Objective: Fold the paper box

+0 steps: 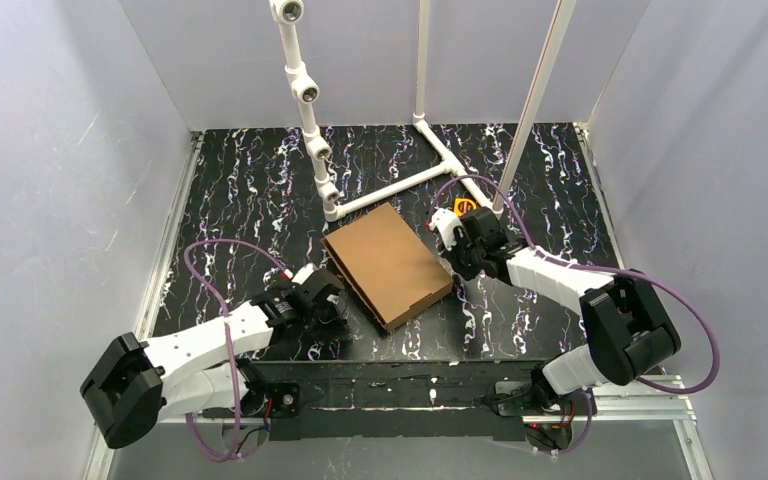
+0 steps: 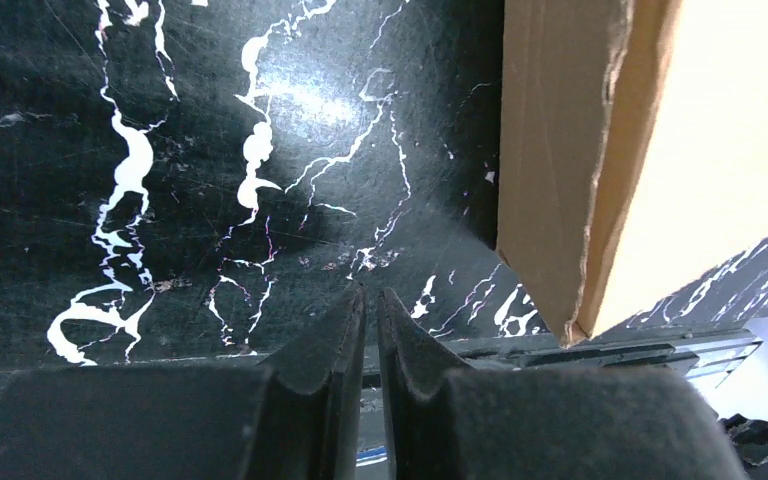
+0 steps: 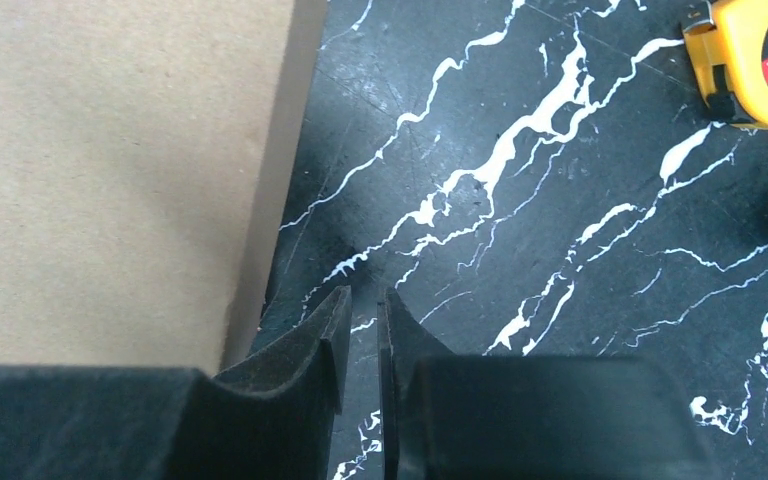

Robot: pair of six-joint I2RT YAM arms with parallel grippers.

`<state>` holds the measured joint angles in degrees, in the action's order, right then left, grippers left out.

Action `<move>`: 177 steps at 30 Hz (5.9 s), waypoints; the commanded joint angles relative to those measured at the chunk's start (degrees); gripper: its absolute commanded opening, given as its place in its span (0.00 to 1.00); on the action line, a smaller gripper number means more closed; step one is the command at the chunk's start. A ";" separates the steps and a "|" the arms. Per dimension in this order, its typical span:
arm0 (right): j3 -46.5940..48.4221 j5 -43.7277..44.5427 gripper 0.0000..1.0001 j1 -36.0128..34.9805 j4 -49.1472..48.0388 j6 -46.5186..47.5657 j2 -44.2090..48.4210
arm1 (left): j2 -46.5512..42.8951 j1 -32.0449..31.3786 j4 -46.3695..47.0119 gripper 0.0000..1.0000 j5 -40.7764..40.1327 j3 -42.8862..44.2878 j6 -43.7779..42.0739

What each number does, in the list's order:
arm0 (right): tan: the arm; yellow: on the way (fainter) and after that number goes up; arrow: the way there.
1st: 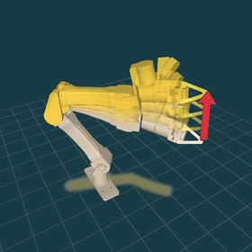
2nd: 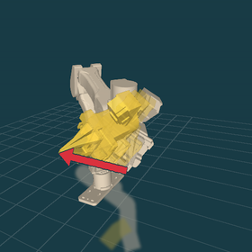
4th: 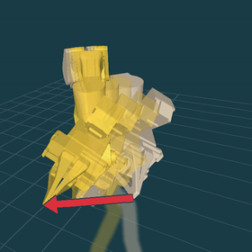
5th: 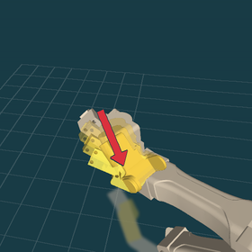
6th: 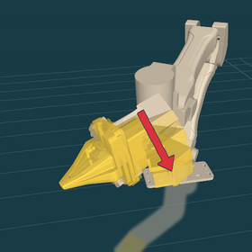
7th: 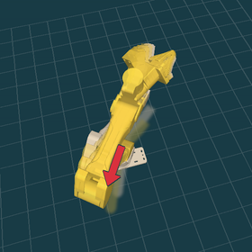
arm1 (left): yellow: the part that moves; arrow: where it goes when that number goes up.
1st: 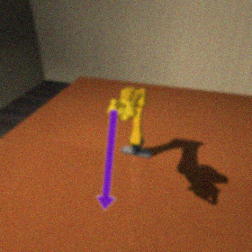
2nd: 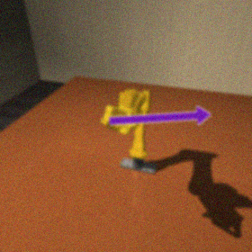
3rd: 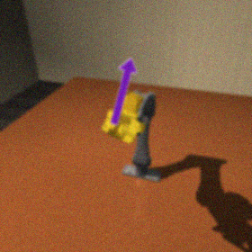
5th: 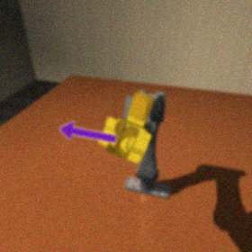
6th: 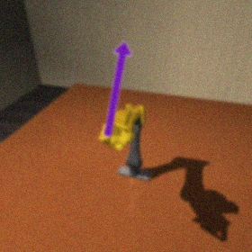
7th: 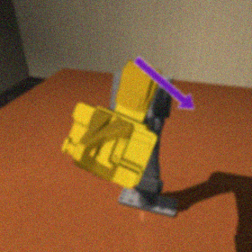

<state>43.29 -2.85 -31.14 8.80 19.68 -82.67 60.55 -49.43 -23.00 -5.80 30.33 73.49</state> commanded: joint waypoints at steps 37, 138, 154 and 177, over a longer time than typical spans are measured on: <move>0.88 1.03 0.22 -2.25 -1.37 -0.96 -2.75 | 14.67 -6.38 -3.07 0.13 7.75 12.29 4.09; 1.34 -39.92 0.95 12.27 -15.39 -22.97 -6.29 | 11.01 20.28 34.25 0.63 23.34 -0.50 -12.59; 8.36 -36.38 0.62 8.08 0.29 -9.71 4.91 | 17.38 18.60 35.68 0.24 24.39 5.70 -12.41; 16.86 -32.46 0.60 -15.69 18.98 5.92 6.59 | 30.42 21.13 41.07 0.25 22.56 3.28 -12.66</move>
<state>61.14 -32.34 -44.49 14.94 20.99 -75.57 91.53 -30.04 15.55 17.56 37.32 61.17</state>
